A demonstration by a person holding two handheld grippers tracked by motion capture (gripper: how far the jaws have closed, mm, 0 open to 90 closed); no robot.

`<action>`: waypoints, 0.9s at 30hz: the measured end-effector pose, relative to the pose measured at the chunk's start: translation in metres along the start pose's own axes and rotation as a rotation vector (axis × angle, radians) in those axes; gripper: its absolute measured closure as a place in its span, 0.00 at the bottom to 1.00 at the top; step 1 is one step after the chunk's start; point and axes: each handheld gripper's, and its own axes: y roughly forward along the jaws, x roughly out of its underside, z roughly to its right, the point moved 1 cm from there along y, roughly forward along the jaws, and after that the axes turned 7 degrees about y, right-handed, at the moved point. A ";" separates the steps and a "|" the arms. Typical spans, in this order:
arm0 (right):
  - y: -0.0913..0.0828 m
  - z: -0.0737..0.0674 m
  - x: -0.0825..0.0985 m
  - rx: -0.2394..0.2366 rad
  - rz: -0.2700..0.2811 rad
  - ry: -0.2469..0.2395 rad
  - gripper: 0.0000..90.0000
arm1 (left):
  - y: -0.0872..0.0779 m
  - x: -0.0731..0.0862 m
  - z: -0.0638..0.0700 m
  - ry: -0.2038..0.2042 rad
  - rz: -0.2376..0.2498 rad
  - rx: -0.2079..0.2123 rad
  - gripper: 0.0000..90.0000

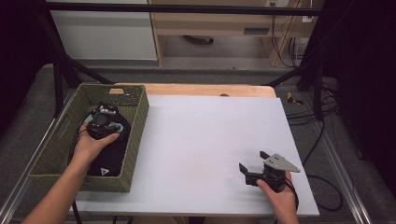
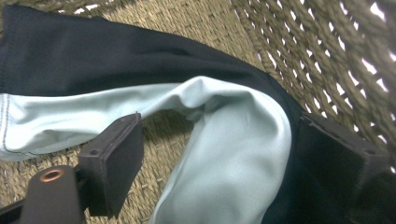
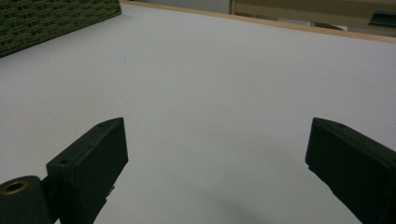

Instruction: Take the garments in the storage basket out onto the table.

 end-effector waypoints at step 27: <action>-0.001 0.001 0.000 -0.002 0.001 0.002 0.07 | 0.008 0.005 0.000 0.065 -0.065 0.055 0.93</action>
